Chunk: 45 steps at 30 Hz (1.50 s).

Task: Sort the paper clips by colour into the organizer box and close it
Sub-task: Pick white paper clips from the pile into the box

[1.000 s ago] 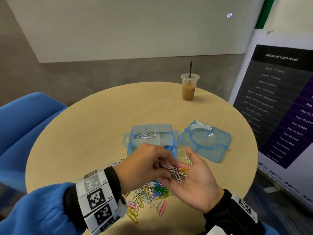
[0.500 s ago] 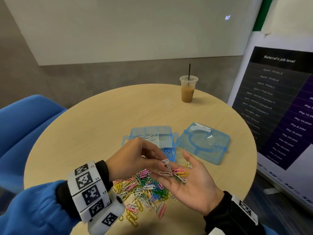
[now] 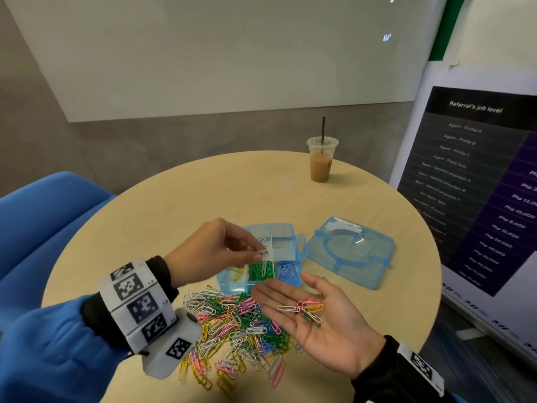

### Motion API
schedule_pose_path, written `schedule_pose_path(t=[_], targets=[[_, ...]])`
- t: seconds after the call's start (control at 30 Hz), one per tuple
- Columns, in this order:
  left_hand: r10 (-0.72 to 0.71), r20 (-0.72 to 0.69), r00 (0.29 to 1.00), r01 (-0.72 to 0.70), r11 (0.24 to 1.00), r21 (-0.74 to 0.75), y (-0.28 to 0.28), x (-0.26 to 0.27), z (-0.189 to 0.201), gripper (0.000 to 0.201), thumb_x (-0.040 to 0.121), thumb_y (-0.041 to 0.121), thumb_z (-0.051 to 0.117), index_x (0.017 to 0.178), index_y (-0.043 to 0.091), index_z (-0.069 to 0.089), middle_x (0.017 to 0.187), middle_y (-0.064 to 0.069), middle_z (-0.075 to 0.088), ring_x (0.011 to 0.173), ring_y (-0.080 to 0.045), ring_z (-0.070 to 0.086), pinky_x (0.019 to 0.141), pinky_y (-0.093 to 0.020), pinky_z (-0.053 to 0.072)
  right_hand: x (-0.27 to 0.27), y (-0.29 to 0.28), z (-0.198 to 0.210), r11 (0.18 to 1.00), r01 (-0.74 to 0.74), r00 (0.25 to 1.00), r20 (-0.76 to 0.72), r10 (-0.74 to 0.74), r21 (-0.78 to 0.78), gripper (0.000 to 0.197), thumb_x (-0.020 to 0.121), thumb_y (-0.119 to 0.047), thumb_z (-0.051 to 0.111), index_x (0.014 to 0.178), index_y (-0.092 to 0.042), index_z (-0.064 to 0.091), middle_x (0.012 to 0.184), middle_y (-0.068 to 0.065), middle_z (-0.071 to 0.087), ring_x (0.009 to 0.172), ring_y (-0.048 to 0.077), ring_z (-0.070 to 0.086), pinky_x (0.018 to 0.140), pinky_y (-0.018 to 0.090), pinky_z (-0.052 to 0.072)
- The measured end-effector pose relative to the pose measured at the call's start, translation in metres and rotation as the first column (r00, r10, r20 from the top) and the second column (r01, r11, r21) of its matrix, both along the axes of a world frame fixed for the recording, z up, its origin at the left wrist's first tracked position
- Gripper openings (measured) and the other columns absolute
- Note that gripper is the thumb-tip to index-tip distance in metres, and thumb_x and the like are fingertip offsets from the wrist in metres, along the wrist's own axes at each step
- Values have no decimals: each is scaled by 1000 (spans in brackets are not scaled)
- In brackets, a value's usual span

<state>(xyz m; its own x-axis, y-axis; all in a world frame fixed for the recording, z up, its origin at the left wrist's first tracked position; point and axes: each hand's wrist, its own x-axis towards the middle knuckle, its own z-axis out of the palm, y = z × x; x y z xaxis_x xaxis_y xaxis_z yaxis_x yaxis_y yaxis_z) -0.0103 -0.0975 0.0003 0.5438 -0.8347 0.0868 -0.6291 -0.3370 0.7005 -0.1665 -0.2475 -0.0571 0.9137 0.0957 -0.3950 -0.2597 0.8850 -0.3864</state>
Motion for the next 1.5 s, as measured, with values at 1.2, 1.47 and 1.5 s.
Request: schedule_pose_path(t=[1.2,1.47,1.5], targets=[[-256,326,910,212,963,165,-33,-41,-18,5,89,32,68,90,28,68,98,13,58,91,-1,53,79,-18,44,0,-12,0,989,107,991,71,-114,99,85,92,-61,40,125,16,54,115,27,57,97,34,60,100,40,42],[-318,360,877,220,932,288,-32,-46,-20,8,93,37,59,96,30,56,97,12,51,92,-3,47,79,-24,42,0,-8,-2,985,112,993,30,-117,129,74,93,-59,39,117,10,53,94,21,56,84,30,55,111,34,29],[-326,364,872,217,926,309,-32,-46,-20,10,94,38,59,97,29,57,98,12,52,91,-1,44,80,-23,41,1,-7,-3,985,115,993,22,-119,129,73,93,-59,39,117,9,52,92,20,55,83,29,53,111,34,27]])
